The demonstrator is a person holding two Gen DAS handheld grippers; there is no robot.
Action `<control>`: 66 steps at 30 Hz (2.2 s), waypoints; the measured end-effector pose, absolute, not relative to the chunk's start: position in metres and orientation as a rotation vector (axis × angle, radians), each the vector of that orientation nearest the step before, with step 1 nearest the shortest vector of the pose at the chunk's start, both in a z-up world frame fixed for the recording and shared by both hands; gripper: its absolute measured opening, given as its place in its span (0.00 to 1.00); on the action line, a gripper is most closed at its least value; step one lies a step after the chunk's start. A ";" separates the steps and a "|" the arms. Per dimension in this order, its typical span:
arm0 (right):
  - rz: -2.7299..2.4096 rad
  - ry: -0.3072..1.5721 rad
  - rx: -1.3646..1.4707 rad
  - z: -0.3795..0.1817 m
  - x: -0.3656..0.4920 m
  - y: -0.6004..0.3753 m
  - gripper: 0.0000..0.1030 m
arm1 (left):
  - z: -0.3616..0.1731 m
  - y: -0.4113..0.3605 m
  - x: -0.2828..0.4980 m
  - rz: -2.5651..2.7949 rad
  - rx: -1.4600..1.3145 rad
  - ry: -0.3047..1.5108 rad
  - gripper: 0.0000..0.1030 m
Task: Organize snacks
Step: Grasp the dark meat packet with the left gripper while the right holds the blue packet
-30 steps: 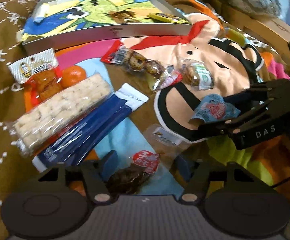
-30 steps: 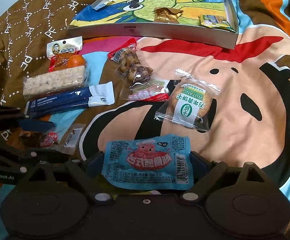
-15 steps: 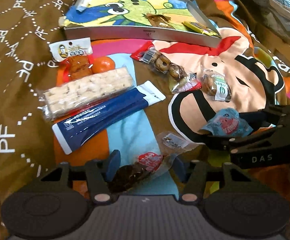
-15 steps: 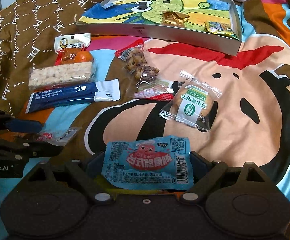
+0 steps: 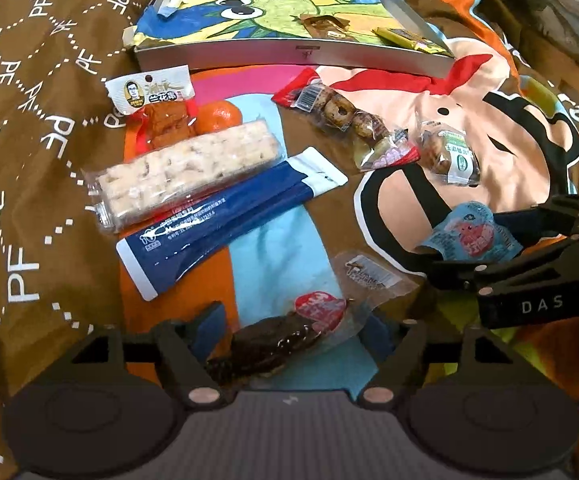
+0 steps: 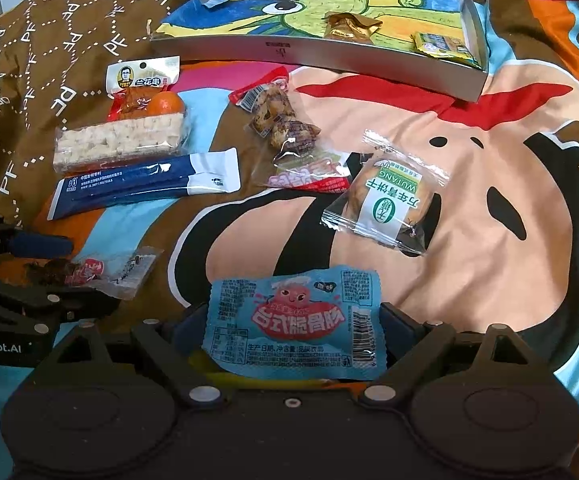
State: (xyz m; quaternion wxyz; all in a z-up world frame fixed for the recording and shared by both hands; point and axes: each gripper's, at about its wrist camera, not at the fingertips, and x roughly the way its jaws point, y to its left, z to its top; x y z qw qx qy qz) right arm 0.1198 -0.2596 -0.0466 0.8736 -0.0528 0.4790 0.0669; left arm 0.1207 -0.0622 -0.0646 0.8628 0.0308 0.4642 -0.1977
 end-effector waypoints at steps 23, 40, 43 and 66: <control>0.155 0.998 -0.123 -0.047 0.118 -0.255 0.88 | -0.060 -0.073 0.110 -0.442 0.151 0.938 0.33; 0.161 0.972 -0.096 -0.045 0.117 -0.255 0.87 | -0.056 -0.074 0.106 -0.431 0.143 0.903 0.25; 0.160 0.957 -0.098 -0.045 0.116 -0.253 0.87 | -0.055 -0.072 0.106 -0.419 0.123 0.891 0.24; 0.172 0.872 -0.107 -0.046 0.110 -0.242 0.86 | -0.044 -0.053 0.105 -0.349 -0.058 0.763 0.14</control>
